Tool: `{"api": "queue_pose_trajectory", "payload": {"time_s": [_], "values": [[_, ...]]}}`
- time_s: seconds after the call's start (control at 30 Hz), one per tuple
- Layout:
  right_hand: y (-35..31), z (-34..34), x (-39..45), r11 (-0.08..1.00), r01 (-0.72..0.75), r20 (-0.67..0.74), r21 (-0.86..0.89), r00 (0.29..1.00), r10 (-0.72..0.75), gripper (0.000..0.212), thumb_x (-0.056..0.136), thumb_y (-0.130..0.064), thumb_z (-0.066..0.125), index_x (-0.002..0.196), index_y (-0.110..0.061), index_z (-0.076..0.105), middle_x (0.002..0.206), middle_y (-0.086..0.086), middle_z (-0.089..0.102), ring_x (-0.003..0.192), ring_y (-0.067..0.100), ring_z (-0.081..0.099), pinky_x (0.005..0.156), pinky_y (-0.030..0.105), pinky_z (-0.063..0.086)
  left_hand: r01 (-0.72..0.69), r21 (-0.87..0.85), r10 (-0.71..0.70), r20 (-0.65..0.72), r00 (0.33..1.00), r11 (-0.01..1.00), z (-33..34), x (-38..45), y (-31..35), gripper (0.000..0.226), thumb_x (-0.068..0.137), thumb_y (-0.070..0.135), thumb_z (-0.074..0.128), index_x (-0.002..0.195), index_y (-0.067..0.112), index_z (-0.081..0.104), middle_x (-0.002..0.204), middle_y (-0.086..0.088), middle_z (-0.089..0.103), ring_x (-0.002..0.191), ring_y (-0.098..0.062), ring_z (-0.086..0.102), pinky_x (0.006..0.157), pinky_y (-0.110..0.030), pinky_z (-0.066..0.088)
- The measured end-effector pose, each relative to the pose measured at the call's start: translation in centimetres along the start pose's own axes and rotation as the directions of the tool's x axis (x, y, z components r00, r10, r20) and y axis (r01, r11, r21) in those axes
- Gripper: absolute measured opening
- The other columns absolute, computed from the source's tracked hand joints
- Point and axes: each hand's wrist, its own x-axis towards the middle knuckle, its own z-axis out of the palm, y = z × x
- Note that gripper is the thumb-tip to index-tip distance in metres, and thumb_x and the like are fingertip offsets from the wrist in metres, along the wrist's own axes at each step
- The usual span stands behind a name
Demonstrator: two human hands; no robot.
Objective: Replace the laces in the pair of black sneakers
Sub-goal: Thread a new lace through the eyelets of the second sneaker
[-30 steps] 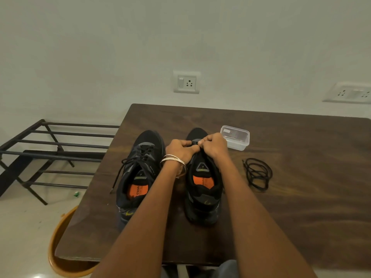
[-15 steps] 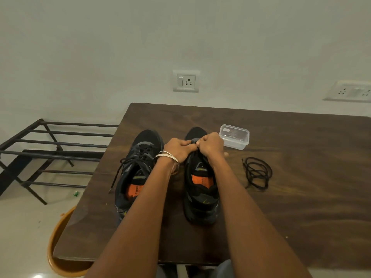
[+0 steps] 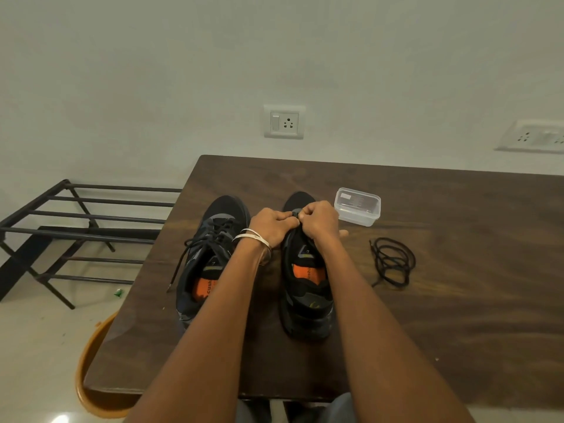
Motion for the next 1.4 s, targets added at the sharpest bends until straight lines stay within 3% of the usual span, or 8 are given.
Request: {"api": "queue_pose_trajectory", "payload": {"time_s": [0.07, 0.17, 0.3, 0.57, 0.77, 0.9, 1.1, 1.4], "values": [[0.1, 0.2, 0.1, 1.0, 0.006, -0.026, -0.016, 1.0, -0.006, 0.036, 0.084, -0.009, 0.061, 0.05, -0.021, 0.059, 0.078, 0.005, 0.067, 0.088, 0.026, 0.062, 0.097, 0.059, 0.043, -0.031, 0.081, 0.031, 0.0, 1.0, 0.996, -0.1, -0.1, 0.6, 0.03, 0.088, 0.028, 0.063, 0.059, 0.022, 0.069, 0.05, 0.007, 0.053, 0.053, -0.011, 0.048, 0.059, -0.026, 0.038], [0.0, 0.3, -0.2, 0.999, 0.005, -0.062, -0.048, 0.998, -0.008, 0.035, 0.087, -0.015, 0.063, 0.054, -0.023, 0.057, 0.083, 0.005, 0.067, 0.089, 0.025, 0.061, 0.095, 0.055, 0.045, -0.031, 0.153, 0.029, 0.011, 1.0, 0.988, -0.2, 0.1, 0.7, 0.055, 0.087, 0.028, 0.061, 0.033, 0.023, 0.05, 0.048, 0.004, 0.045, 0.05, -0.014, 0.042, 0.06, -0.029, 0.039], [0.2, 0.6, 0.2, 0.998, 0.034, -0.04, -0.052, 0.999, -0.036, 0.031, 0.087, -0.016, 0.062, 0.057, -0.022, 0.058, 0.089, 0.008, 0.066, 0.092, 0.027, 0.06, 0.093, 0.053, 0.046, -0.021, 0.125, 0.021, 0.003, 1.0, 0.992, -0.2, -0.1, 0.7, 0.047, 0.088, 0.028, 0.059, 0.042, 0.025, 0.055, 0.05, 0.004, 0.05, 0.055, -0.014, 0.048, 0.067, -0.034, 0.048], [0.2, 0.1, 0.4, 0.996, 0.072, 0.011, -0.058, 0.997, -0.071, 0.033, 0.085, -0.007, 0.055, 0.055, -0.022, 0.055, 0.099, 0.016, 0.065, 0.096, 0.031, 0.06, 0.092, 0.048, 0.049, 0.008, 0.149, 0.004, -0.083, 0.997, 0.989, 0.2, -0.5, 1.5, 0.045, 0.093, 0.025, 0.054, 0.049, 0.018, 0.053, 0.051, 0.003, 0.047, 0.056, -0.015, 0.044, 0.054, -0.027, 0.035], [-0.2, -0.2, -0.6, 0.999, 0.032, -0.033, -0.021, 0.999, -0.033, 0.026, 0.087, -0.007, 0.058, 0.064, -0.017, 0.067, 0.086, 0.008, 0.067, 0.09, 0.024, 0.061, 0.094, 0.054, 0.046, 0.007, 0.188, -0.003, -0.022, 1.0, 0.982, 0.0, -0.5, 1.9, 0.033, 0.094, 0.032, 0.052, 0.094, 0.006, 0.073, 0.075, -0.006, 0.066, 0.067, -0.019, 0.057, 0.064, -0.025, 0.041], [-0.5, 0.3, -0.7, 0.999, -0.041, -0.073, -0.013, 0.996, 0.04, 0.021, 0.09, -0.018, 0.061, 0.07, -0.018, 0.063, 0.092, 0.008, 0.066, 0.093, 0.028, 0.061, 0.096, 0.055, 0.046, 0.059, 0.16, -0.051, -0.054, 0.997, 0.985, -0.3, 0.3, 1.2, 0.037, 0.095, 0.041, 0.049, 0.07, 0.018, 0.065, 0.08, -0.008, 0.068, 0.076, -0.026, 0.065, 0.079, -0.039, 0.056], [-0.2, 0.7, -0.1, 0.989, -0.145, -0.033, -0.032, 0.989, 0.144, 0.022, 0.092, -0.031, 0.06, 0.099, -0.013, 0.07, 0.115, 0.011, 0.065, 0.114, 0.03, 0.056, 0.102, 0.048, 0.042, 0.062, 0.171, -0.036, -0.151, 0.988, 0.983, 0.0, 0.5, 0.6, 0.03, 0.095, 0.04, 0.053, 0.106, 0.022, 0.073, 0.096, -0.004, 0.073, 0.085, -0.025, 0.068, 0.085, -0.037, 0.055], [1.0, 1.0, 1.1, 0.98, -0.163, 0.094, 0.113, 0.984, 0.152, 0.022, 0.081, -0.036, 0.06, 0.079, -0.015, 0.069, 0.107, 0.012, 0.067, 0.107, 0.033, 0.06, 0.098, 0.055, 0.044, 0.041, 0.144, 0.01, -0.342, 0.94, 0.989, 0.9, 1.0, 0.4, 0.007, 0.087, 0.032, 0.068, 0.087, 0.028, 0.074, 0.087, 0.007, 0.071, 0.084, -0.011, 0.061, 0.075, -0.024, 0.041]]}}
